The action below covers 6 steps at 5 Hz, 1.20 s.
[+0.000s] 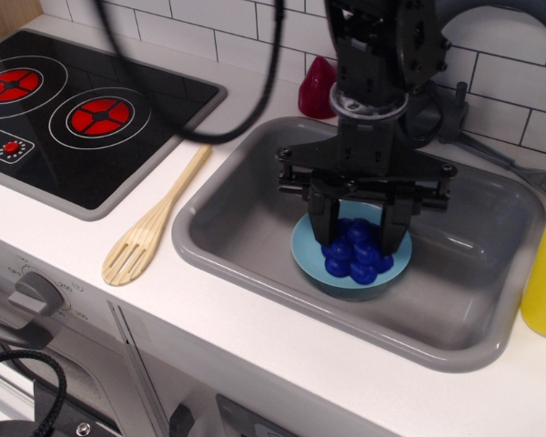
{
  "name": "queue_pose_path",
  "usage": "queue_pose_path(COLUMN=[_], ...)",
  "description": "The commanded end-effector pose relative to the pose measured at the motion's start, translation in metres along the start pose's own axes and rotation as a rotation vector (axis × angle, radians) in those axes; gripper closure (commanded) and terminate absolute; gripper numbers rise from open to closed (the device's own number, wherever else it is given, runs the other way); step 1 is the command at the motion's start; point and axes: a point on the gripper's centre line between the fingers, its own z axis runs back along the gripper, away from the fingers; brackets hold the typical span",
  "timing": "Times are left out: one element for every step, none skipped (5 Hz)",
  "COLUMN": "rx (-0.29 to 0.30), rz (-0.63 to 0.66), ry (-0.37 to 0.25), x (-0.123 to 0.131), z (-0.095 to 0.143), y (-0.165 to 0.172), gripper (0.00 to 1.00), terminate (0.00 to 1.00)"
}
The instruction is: Put blueberries on plate sink
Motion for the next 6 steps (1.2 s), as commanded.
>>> queue_pose_path(rx=[-0.005,0.022,0.039,0.049,0.031,0.004], rz=[0.105,0.112,0.102,0.093,0.125,0.146], ry=[-0.106,-0.145,-0.159,-0.133,-0.138,-0.137], x=[0.053,0.065,0.066,0.063,0.065,0.069], z=[-0.013,-0.029,-0.039,-0.045,-0.040,-0.023], y=[0.009,0.008,0.005,0.002,0.002,0.000], gripper=[1.00,1.00,1.00,1.00,0.00,0.00], terminate=[0.00,0.00,0.00,0.00,0.00,0.00])
